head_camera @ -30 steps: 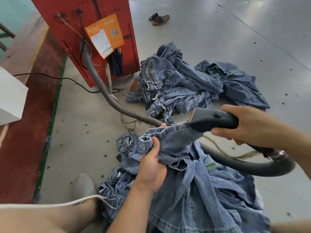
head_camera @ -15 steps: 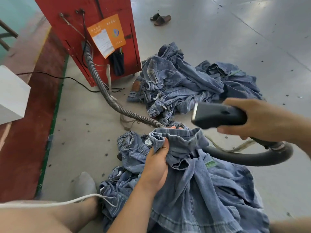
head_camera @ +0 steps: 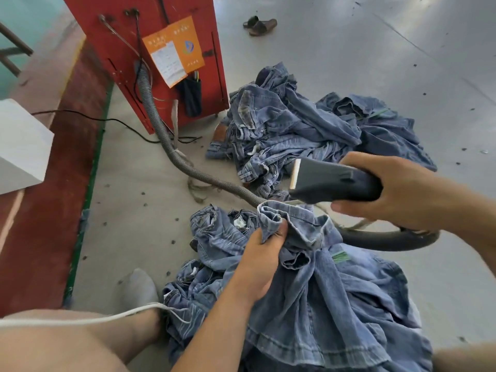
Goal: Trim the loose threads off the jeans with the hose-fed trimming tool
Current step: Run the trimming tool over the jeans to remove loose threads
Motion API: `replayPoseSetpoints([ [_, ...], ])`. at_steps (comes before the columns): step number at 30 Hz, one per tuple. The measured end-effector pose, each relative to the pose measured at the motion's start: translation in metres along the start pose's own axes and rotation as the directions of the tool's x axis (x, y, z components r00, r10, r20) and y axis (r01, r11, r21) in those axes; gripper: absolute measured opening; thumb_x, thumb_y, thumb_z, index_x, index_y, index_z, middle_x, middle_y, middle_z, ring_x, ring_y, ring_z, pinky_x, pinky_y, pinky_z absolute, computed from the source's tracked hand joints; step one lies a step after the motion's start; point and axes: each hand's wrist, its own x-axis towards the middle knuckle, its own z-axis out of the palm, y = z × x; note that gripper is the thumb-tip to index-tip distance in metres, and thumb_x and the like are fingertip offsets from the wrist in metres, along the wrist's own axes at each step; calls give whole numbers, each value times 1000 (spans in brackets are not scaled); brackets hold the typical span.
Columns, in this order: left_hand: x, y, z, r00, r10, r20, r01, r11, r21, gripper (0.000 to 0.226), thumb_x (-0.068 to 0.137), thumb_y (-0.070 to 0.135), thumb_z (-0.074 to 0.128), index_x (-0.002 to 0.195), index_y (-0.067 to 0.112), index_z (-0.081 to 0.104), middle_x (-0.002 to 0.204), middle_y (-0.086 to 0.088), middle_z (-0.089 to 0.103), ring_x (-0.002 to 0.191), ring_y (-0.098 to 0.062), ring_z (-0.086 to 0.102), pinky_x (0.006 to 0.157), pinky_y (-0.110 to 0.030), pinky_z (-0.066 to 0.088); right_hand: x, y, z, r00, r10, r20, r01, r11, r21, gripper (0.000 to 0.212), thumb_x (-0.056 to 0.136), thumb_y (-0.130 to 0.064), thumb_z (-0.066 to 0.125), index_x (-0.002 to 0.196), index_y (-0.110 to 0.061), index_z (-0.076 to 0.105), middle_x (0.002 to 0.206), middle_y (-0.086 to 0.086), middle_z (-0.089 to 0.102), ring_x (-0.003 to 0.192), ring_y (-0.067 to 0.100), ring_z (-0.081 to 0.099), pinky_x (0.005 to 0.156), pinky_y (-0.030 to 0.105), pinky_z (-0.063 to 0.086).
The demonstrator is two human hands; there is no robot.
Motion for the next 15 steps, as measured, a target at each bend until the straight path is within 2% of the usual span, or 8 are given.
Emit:
replayPoseSetpoints([
  [3,0,-3,-3,997,46,62,-53,993,106,22,98,32,65,114,20,74,117,-5,77,115,-21,71,102,-36,55,-1,-3,0,983,21,184,3,992,-129,29,77,-47,78,97,-45,58,85,-25,67,74,-2,64,65,12,46],
  [5,0,-3,-1,992,70,105,-91,973,210,21,104,9,55,114,16,72,114,-9,77,113,-21,71,100,-41,56,-1,-9,12,963,16,270,33,984,-175,27,79,-46,79,96,-43,58,87,-26,66,79,-2,62,66,15,45],
  [6,-2,-2,2,989,71,131,-104,958,268,22,103,7,53,113,17,70,111,-8,76,109,-19,70,99,-43,56,0,-12,17,960,-8,281,57,984,-166,27,80,-46,79,96,-41,58,87,-26,65,80,-1,62,69,16,45],
  [8,-5,3,7,981,111,158,-164,914,371,21,103,19,56,101,34,71,98,7,76,97,-6,70,87,-27,57,4,-20,23,970,-68,232,97,988,-116,28,81,-48,78,98,-38,58,88,-24,65,80,0,62,71,18,46],
  [9,-5,3,8,978,121,172,-181,901,394,15,102,32,58,95,36,70,92,11,75,90,-4,69,80,-22,55,6,-22,21,979,-82,185,100,991,-89,28,80,-49,77,98,-38,58,88,-23,66,79,0,63,68,19,47],
  [11,-6,4,7,979,133,155,-187,888,421,33,92,57,60,86,26,66,82,3,71,80,-14,66,75,-33,55,9,-21,14,994,-56,92,63,996,-65,29,78,-52,75,99,-42,58,88,-26,66,78,-2,64,60,18,44],
  [13,-5,3,2,985,97,143,-145,915,377,45,90,61,61,95,17,68,94,-7,75,93,-23,71,92,-44,57,8,-14,3,999,-8,52,12,998,-69,30,77,-54,74,99,-44,57,88,-28,66,78,-3,64,61,19,41],
  [15,-6,5,1,986,91,139,-133,935,328,34,98,50,61,106,18,71,107,-5,77,108,-20,71,101,-40,55,4,-6,-5,996,35,85,-25,994,-110,30,78,-52,77,98,-44,57,86,-27,67,77,-4,64,62,20,40],
])
